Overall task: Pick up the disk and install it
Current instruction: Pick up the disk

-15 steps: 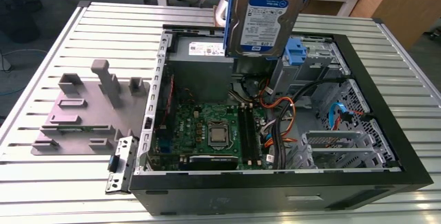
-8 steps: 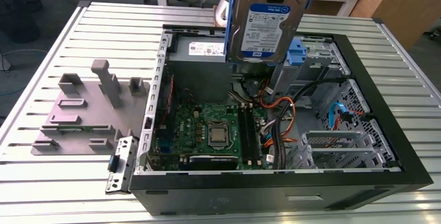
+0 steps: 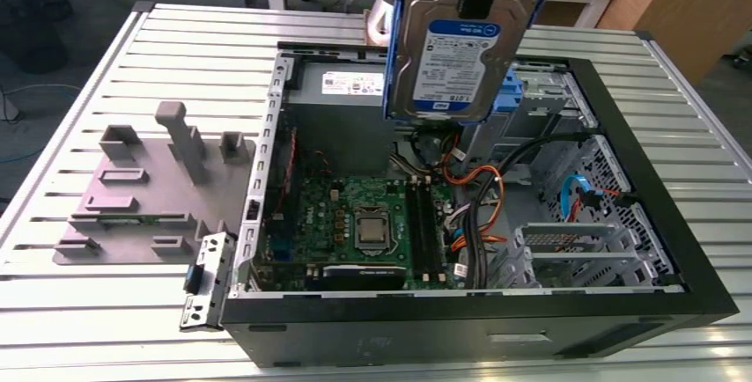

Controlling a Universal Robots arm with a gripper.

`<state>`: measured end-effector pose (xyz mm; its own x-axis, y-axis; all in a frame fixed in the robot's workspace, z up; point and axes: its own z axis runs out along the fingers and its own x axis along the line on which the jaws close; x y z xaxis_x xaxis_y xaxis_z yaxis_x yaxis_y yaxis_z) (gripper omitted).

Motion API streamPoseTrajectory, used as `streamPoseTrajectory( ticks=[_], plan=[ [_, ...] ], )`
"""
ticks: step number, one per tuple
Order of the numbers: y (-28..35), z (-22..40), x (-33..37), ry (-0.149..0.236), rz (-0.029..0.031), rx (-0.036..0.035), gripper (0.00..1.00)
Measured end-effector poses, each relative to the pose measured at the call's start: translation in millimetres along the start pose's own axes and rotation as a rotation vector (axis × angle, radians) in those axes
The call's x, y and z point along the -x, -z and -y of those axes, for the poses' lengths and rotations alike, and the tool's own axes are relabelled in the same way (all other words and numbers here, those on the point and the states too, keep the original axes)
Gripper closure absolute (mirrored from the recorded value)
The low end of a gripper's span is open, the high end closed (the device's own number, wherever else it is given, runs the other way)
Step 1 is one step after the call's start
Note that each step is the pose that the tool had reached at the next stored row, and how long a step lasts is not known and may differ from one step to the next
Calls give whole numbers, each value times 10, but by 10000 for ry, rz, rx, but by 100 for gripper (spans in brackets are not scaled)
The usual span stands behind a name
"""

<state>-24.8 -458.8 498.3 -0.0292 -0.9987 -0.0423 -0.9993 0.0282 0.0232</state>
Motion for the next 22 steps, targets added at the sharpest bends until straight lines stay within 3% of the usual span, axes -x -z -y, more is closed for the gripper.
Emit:
streamPoseTrajectory(
  ticks=[22],
  plan=[
    [-6,14,-471,-173,4,-7,65]
  ],
)
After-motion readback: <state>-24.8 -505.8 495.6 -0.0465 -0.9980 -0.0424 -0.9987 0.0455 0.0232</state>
